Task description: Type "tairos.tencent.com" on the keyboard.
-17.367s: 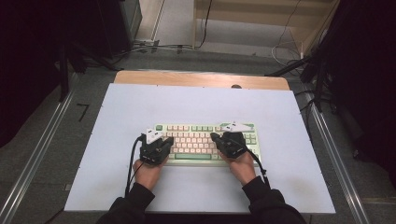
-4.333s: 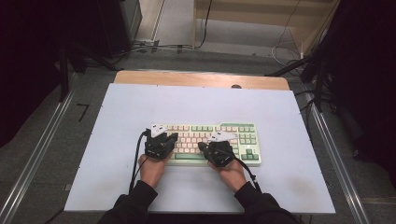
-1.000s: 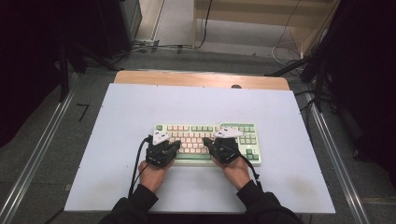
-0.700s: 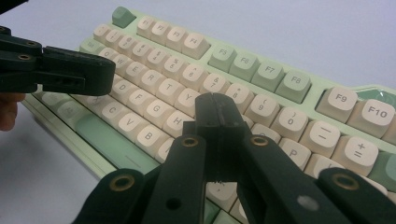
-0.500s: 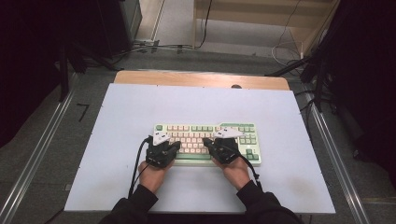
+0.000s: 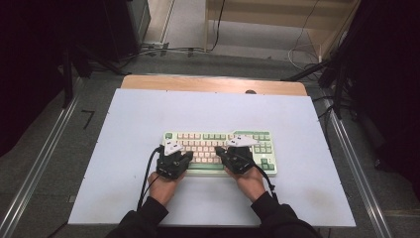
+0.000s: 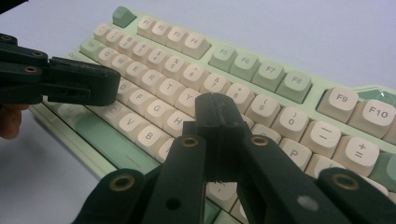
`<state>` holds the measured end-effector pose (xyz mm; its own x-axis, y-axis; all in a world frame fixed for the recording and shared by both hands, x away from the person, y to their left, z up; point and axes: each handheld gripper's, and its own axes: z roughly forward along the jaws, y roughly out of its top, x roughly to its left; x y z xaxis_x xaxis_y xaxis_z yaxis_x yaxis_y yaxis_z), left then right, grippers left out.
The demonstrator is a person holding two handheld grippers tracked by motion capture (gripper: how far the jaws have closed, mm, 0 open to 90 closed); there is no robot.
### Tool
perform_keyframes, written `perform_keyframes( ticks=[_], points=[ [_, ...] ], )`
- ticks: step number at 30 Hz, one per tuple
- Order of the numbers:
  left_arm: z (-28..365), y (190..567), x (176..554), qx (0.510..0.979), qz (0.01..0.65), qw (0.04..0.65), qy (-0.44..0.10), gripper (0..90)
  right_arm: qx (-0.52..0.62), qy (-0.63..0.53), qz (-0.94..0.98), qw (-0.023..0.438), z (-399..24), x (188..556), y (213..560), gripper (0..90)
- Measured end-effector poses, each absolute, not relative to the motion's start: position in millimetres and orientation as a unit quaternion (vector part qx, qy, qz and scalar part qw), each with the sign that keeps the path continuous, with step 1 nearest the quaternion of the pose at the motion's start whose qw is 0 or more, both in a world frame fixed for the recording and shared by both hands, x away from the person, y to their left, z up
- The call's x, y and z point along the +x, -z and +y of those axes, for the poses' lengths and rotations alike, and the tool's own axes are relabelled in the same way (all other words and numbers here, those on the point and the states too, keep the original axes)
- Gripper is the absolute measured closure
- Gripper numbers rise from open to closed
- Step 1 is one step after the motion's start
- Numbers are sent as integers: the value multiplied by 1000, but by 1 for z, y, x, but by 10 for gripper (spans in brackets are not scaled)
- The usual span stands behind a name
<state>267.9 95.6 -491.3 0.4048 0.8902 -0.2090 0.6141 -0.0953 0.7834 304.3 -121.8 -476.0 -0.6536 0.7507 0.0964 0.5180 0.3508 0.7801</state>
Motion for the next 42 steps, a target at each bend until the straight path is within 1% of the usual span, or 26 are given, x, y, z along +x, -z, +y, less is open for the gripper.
perform_keyframes(
  ticks=[12, 18, 23, 42],
  points=[
    [90, 495, 267, 737, 510, 411, -168, 900, 392, -413, 810, 140, -122, 304, 476, 876],
    [97, 487, 272, 713, 523, 430, -182, 900, 393, -414, 809, 139, -122, 305, 476, 876],
    [104, 488, 281, 701, 536, 430, -189, 900, 394, -413, 809, 138, -121, 305, 477, 876],
    [102, 493, 293, 697, 548, 419, -196, 900, 393, -413, 810, 138, -120, 304, 477, 876]
  ],
)
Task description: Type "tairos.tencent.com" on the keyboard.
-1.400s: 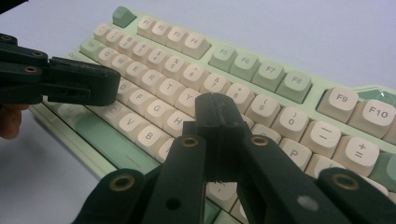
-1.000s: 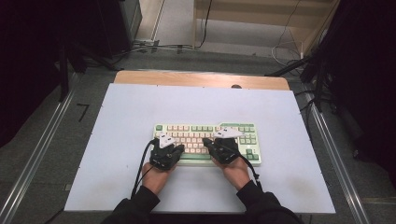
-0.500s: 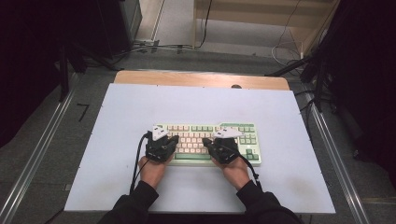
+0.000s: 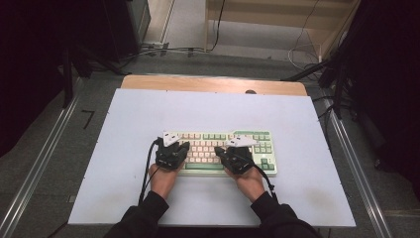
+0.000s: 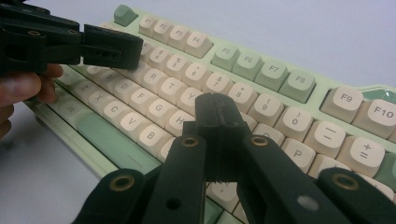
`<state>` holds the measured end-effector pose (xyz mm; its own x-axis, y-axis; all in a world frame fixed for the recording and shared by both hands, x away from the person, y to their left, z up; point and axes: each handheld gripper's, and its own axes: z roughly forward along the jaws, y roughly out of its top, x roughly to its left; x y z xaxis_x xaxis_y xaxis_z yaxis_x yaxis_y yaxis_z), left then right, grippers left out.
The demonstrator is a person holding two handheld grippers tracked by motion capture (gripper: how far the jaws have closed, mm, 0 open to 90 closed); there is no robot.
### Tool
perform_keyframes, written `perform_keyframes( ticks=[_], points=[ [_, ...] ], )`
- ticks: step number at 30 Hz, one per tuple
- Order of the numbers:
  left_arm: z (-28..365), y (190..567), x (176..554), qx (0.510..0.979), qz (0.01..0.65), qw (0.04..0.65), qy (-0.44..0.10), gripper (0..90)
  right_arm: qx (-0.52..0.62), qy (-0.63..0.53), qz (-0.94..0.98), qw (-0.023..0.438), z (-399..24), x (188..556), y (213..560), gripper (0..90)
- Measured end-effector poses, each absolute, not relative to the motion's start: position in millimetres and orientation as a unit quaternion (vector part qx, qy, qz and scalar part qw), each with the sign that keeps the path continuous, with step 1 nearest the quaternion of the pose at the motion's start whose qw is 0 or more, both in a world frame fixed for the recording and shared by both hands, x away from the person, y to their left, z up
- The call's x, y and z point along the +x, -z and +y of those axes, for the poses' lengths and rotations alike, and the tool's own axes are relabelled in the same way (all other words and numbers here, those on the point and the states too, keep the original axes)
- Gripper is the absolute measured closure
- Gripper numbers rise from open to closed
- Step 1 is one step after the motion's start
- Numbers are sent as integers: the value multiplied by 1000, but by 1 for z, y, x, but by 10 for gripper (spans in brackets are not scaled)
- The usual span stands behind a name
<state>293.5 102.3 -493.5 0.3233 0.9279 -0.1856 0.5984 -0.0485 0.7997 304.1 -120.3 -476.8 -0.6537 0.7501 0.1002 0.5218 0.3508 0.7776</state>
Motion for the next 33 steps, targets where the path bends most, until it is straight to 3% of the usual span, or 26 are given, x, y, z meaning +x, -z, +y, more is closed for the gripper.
perform_keyframes(
  ticks=[33],
  points=[
    [103, 486, 288, 695, 543, 429, -196, 900, 376, -405, 823, 130, -109, 300, 484, 876]
  ],
)
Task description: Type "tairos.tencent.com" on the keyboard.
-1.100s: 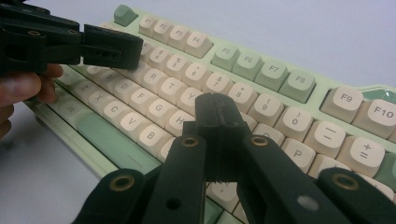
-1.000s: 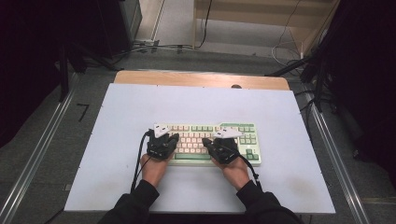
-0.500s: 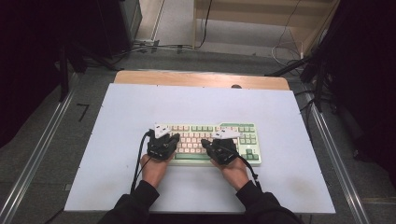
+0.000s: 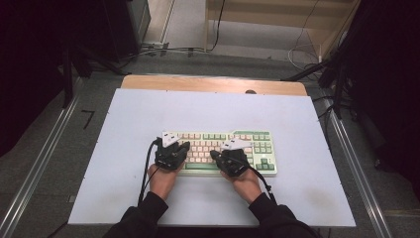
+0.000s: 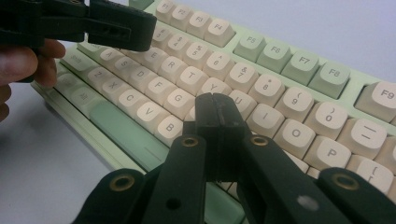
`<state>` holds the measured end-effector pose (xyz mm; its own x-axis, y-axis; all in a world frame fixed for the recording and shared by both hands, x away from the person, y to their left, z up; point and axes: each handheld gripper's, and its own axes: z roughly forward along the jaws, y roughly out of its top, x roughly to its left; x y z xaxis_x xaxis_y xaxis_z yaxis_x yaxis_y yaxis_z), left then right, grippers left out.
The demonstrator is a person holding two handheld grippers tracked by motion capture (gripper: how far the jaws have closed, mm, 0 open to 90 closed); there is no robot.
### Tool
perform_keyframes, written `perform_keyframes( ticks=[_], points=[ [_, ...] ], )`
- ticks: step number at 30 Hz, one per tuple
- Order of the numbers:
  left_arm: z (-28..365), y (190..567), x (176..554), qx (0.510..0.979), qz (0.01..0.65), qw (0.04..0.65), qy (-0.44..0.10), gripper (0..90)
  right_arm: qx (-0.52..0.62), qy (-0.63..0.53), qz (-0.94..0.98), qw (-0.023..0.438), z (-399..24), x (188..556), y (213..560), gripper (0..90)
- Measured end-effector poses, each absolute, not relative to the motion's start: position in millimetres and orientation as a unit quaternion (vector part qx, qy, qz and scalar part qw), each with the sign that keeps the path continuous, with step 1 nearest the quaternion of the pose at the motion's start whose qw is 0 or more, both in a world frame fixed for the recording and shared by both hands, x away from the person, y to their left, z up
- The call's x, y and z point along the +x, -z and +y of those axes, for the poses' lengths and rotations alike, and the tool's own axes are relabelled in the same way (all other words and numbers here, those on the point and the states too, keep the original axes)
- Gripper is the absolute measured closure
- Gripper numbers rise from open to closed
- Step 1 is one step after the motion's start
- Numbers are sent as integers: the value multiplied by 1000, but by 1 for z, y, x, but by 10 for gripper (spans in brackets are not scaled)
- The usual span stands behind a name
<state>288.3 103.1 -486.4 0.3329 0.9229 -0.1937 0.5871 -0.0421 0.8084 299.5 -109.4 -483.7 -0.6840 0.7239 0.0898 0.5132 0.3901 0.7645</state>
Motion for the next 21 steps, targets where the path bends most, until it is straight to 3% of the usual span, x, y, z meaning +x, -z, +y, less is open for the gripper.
perform_keyframes(
  ticks=[21],
  points=[
    [104, 487, 288, 695, 543, 429, -194, 900, 368, -396, 832, 128, -104, 297, 489, 876]
  ],
)
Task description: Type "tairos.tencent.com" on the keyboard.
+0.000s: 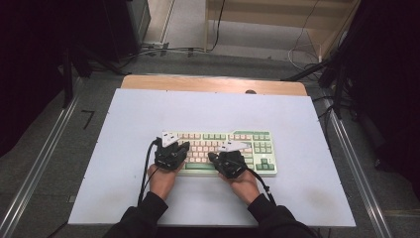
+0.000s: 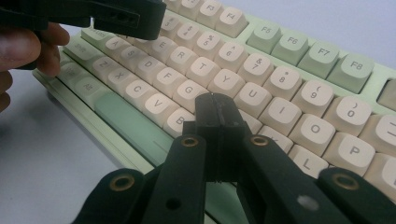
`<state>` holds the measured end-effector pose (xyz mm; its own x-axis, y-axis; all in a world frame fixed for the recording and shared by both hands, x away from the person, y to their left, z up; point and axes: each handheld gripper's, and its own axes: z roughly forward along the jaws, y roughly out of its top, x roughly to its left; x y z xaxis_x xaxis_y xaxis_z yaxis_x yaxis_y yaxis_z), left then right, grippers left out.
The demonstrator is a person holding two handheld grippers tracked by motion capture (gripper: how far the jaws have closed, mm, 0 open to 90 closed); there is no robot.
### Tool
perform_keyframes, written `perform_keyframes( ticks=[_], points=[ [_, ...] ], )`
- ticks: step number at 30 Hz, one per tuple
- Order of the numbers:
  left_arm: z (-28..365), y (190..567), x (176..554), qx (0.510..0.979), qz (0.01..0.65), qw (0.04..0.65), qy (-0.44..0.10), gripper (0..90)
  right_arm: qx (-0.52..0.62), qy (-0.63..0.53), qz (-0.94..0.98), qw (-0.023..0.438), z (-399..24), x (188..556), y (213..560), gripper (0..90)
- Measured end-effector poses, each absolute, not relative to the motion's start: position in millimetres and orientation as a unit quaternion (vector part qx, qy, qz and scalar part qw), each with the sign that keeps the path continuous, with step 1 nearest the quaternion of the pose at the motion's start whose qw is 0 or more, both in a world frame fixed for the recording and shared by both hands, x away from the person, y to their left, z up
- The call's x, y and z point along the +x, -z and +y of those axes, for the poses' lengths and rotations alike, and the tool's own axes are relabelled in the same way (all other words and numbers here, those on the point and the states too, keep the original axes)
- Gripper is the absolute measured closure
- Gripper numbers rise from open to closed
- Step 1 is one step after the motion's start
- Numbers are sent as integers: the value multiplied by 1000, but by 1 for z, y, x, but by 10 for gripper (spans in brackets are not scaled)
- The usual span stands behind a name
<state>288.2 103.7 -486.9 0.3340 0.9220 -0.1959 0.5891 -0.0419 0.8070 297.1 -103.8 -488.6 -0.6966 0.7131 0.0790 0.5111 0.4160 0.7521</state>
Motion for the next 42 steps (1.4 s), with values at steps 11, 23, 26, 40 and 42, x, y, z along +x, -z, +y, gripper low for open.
perform_keyframes(
  ticks=[11, 23, 26, 40, 42],
  points=[
    [104, 487, 288, 696, 543, 428, -194, 900, 368, -394, 833, 127, -103, 297, 490, 876],
    [104, 486, 288, 696, 542, 430, -193, 900, 371, -395, 830, 130, -104, 297, 490, 876],
    [104, 486, 288, 695, 543, 430, -193, 900, 377, -403, 824, 134, -107, 299, 486, 876],
    [97, 489, 291, 700, 538, 431, -184, 900, 393, -407, 813, 142, -114, 303, 481, 876],
    [95, 489, 292, 702, 537, 430, -184, 900, 393, -407, 812, 144, -115, 303, 481, 876]
  ],
)
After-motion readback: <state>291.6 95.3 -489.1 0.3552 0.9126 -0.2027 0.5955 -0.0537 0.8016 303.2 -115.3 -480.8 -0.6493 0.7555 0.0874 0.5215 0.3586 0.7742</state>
